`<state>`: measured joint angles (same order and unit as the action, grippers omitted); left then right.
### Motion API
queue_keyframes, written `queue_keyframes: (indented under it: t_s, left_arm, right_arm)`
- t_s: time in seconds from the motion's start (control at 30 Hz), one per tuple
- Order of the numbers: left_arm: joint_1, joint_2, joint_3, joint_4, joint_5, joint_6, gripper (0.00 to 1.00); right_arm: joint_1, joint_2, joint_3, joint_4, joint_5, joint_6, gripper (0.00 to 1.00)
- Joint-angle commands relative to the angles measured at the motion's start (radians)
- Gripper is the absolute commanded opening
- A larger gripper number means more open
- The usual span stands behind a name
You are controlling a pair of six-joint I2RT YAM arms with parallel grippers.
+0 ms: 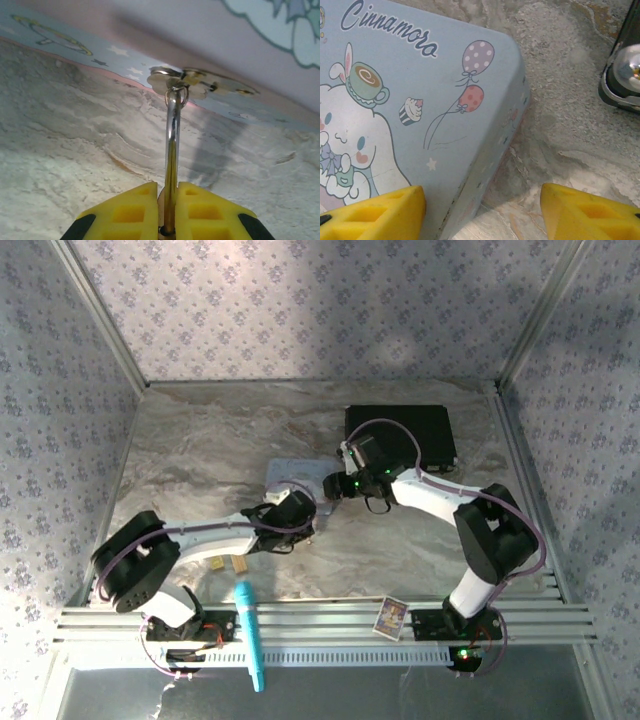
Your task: Unlock the padlock with the key
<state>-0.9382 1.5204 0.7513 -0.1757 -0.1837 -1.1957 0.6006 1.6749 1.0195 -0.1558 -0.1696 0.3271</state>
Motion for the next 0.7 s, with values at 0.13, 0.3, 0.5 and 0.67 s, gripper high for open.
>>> queue_keyframes:
  t_s: [0.13, 0.3, 0.5, 0.67]
  left_arm:
    - [-0.026, 0.123, 0.169, -0.369, -0.135, 0.135, 0.15]
    - [-0.090, 0.210, 0.289, -0.472, -0.216, 0.137, 0.15]
    - [-0.150, 0.288, 0.406, -0.602, -0.302, 0.135, 0.22]
    - [-0.166, 0.300, 0.435, -0.632, -0.318, 0.138, 0.28]
  right_arm:
    - [-0.012, 0.086, -0.030, -0.070, 0.037, -0.047, 0.63]
    - [-0.016, 0.101, -0.042, -0.049, 0.013, -0.038, 0.62]
    - [-0.045, 0.124, -0.039, -0.037, -0.083, -0.017, 0.61]
    - [-0.058, 0.114, -0.058, -0.011, -0.126, -0.013, 0.61]
